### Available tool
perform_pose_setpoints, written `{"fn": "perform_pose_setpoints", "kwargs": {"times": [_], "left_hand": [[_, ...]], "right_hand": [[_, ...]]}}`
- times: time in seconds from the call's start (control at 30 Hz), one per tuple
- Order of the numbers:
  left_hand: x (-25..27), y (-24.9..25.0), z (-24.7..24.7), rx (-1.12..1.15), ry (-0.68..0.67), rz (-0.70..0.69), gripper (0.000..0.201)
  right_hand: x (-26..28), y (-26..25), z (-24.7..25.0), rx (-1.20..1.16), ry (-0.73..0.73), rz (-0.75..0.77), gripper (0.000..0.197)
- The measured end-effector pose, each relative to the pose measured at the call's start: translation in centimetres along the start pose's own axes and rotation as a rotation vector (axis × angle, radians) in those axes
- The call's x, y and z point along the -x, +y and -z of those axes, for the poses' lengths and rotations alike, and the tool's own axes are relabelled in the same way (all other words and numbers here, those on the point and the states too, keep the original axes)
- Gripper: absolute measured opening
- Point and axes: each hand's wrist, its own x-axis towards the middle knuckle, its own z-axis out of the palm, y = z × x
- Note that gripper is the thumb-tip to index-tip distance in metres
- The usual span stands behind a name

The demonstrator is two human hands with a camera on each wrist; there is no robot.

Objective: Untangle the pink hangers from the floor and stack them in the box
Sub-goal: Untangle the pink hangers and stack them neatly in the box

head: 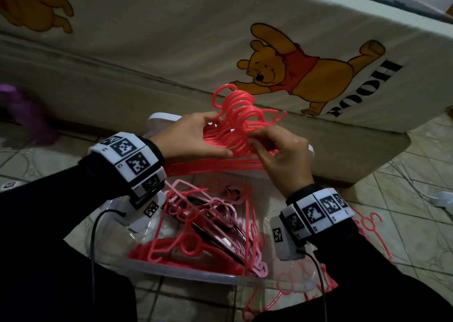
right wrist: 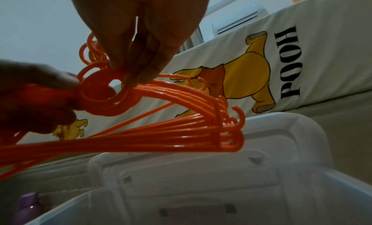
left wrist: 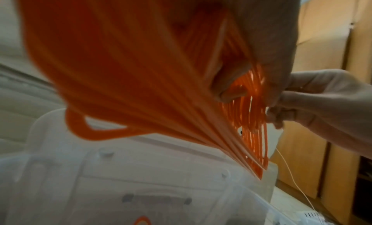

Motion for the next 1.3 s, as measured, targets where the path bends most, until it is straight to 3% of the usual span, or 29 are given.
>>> {"fn": "perform_pose_setpoints", "kwargs": {"times": [0.07,0.23,0.33,0.4,0.47,0.57,0.63,0.8,0.9,1.0,1.1,1.2,1.3], "left_hand": [[0.0,-0.4,0.2,0.033,0.019,-0.001,0.043],[-0.3,-0.6,0.4,-0.02,0.002,0.015,0.044],[-0.2,-0.6,-0.4,-0.02,-0.067,0.032,0.04],[0.0,-0.4,-1.2,0.011,-0.129,0.019,0.04],[0.1,-0.1,-1.5,0.012,-0.172,0.007,0.052],[-0.1,0.1,-1.3,-0.227,-0.216,-0.028,0.068],[0.0,0.1,-1.2,-0.437,-0.201,-0.067,0.06],[0.3,0.2,-1.5,-0.999,0.103,-0.106,0.05],[0.3,0.0,-1.9,-0.975,0.119,-0.079,0.037],[0.2,-0.6,-1.8,-0.944,0.1,-0.006,0.026],[-0.1,-1.3,-1.1,-0.92,0.099,0.059,0.022],[-0.2,-2.1,0.5,-0.855,0.143,0.08,0.016],[-0.3,-2.1,1.8,-0.829,0.189,0.063,0.008]], "right_hand": [[-0.2,0.0,0.2,0.054,-0.046,0.023,0.014],[-0.3,2.0,1.3,0.446,-0.277,-0.072,0.069],[0.2,1.8,0.7,0.525,-0.408,-0.065,0.086],[0.5,1.7,0.0,0.561,-0.472,0.008,0.077],[0.6,1.7,-0.4,0.563,-0.459,0.033,0.05],[0.5,1.3,0.0,0.547,-0.447,-0.021,0.02],[0.3,1.1,0.2,0.559,-0.492,-0.008,0.009],[-0.2,1.8,0.1,0.49,-0.5,-0.122,0.018],[0.0,2.2,-0.2,0.398,-0.497,-0.172,0.026],[0.2,2.6,-0.7,0.257,-0.535,-0.246,0.047],[0.3,3.4,-0.2,0.218,-0.466,-0.224,0.059],[0.2,4.7,1.2,0.292,-0.313,-0.236,0.038],[0.3,6.2,2.0,0.356,-0.36,-0.382,0.03]]}}
